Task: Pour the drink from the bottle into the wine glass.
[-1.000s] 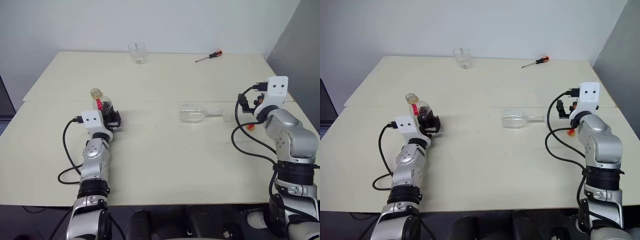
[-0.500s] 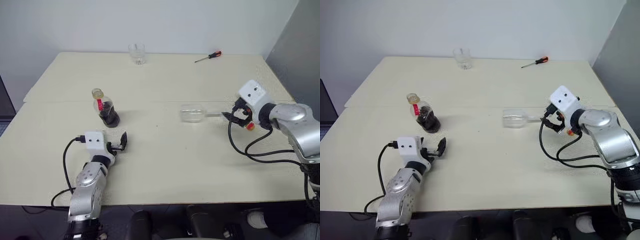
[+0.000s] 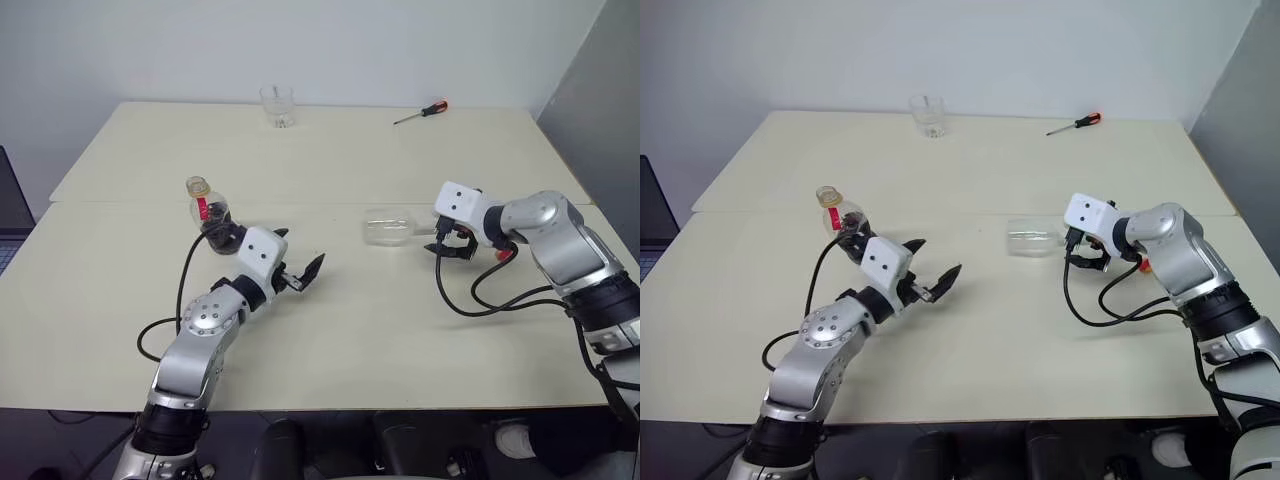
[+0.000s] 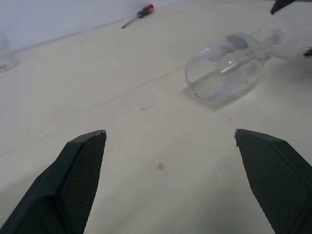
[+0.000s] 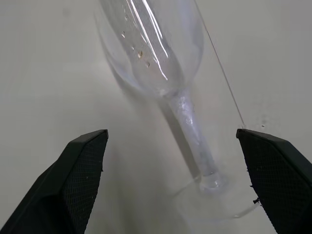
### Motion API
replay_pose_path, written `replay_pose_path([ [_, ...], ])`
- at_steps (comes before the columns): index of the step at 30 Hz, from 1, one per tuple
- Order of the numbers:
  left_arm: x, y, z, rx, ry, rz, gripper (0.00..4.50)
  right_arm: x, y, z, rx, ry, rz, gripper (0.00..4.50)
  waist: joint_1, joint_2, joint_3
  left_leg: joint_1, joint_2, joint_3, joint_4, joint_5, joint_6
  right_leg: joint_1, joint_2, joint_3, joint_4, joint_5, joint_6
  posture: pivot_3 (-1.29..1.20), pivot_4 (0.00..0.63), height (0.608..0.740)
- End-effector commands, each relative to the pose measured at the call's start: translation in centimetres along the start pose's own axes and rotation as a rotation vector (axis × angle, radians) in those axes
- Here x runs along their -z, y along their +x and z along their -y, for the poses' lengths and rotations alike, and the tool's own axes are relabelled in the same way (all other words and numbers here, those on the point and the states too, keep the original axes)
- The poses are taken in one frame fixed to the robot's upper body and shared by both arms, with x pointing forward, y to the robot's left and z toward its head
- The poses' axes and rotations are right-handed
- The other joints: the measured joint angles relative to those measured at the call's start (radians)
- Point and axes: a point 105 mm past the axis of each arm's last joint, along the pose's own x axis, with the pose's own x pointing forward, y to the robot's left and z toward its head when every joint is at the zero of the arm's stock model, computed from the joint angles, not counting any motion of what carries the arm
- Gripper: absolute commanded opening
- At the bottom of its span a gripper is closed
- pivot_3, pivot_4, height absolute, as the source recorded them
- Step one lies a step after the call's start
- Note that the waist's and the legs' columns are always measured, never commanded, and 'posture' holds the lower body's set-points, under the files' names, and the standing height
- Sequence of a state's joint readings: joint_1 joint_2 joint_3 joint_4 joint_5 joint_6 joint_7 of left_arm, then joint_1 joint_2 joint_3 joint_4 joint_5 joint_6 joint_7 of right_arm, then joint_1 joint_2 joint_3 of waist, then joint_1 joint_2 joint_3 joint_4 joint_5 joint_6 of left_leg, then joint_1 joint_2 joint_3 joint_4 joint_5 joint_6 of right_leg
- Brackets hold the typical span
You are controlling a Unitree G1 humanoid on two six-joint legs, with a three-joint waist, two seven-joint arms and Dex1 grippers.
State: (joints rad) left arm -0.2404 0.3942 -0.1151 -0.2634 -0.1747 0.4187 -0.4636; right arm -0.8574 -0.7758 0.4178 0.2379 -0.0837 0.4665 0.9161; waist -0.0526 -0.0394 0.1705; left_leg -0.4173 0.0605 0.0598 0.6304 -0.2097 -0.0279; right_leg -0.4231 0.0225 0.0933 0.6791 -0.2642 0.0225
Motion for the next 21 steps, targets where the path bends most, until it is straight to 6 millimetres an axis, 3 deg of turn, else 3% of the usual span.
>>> replay_pose_path([
  [1,-0.9,0.1,1.5,0.080,0.023,0.009,4.49,-1.0,-0.2,1.3,0.024,-0.045,0.031,4.50,-0.002,0.000,0.000,0.000,0.000,0.000,0.000,0.000,0.000,0.000,0.000,0.000,0.000,0.000,0.000,0.00,0.150,0.740],
  [10,-0.6,-0.3,1.7,0.092,-0.035,-0.006,4.49,-0.4,2.3,1.4,0.001,-0.039,0.012,4.50,-0.003,0.000,0.000,0.000,0.000,0.000,0.000,0.000,0.000,0.000,0.002,-0.002,0.001,0.000,-0.001,0.00,0.150,0.740],
  [14,-0.4,-0.4,1.6,0.076,-0.038,-0.012,4.50,-0.4,3.2,1.8,0.015,-0.029,0.008,3.58,-0.004,0.000,0.000,0.001,0.000,0.000,0.001,0.000,0.000,0.001,0.001,-0.001,0.002,0.000,0.000,0.00,0.150,0.740],
  [21,-0.5,-0.3,0.8,0.017,-0.035,-0.010,4.50,-0.2,4.0,1.8,0.006,-0.061,-0.017,1.11,-0.003,0.000,0.000,0.001,0.000,0.000,0.001,0.000,0.000,0.001,0.000,-0.001,0.001,0.000,0.000,0.00,0.150,0.740],
])
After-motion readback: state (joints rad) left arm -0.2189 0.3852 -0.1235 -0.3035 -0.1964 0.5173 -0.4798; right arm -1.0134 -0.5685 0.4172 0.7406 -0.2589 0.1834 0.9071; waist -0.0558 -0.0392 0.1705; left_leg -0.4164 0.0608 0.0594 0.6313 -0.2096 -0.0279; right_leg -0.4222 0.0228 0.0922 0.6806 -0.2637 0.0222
